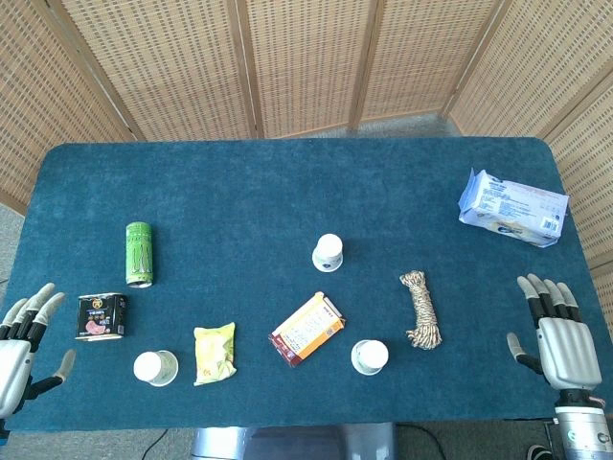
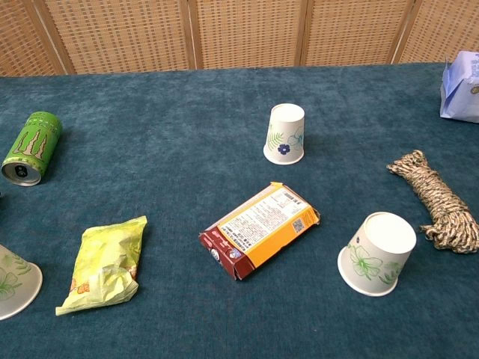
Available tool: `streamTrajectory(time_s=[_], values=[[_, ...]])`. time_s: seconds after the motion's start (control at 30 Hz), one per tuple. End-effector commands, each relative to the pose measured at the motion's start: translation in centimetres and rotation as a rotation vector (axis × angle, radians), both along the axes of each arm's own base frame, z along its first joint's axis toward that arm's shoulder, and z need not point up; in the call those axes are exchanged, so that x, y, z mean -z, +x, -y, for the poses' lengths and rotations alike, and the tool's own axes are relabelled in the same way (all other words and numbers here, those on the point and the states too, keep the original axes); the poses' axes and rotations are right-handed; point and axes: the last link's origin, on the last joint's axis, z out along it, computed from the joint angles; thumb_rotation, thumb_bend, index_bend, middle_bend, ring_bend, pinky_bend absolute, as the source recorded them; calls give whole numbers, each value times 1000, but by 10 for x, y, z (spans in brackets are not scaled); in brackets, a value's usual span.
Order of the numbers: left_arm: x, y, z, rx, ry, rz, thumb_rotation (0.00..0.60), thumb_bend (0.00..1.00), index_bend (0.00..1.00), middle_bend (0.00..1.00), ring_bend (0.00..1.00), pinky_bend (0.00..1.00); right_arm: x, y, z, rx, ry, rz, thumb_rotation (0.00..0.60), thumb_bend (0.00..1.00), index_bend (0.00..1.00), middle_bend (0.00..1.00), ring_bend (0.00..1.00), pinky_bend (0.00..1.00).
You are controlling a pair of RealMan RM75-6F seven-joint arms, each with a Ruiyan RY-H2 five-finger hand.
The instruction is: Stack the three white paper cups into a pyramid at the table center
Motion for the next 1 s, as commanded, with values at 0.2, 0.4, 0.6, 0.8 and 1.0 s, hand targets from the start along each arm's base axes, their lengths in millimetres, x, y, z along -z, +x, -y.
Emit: streamTrajectory(time_s=[0.2,0.4,0.6,0.8,1.0], values=[[3,1,-1,7,-23,-2,600,475,0,0,0,0,3,1,-1,-6,9,26,600,405,0,0,0,0],[3,7,0,55,-67,-22,600,475,0,0,0,0,-2,-2,-7,-2,-7,32,600,405,0,0,0,0],[3,7,5,88,-192,-89,600,475,0,0,0,0,-4,-2,-10,0,-9,31,600,405,0,0,0,0],[5,-3,13,49,-291,-145,600,475,0,0,0,0,-3,1,-11,-7,-6,32,600,405,0,0,0,0],[20,-4,13,36,-359,-166,600,476,0,0,0,0,-1,0,-12,0,-1,31,600,404,0,0,0,0]])
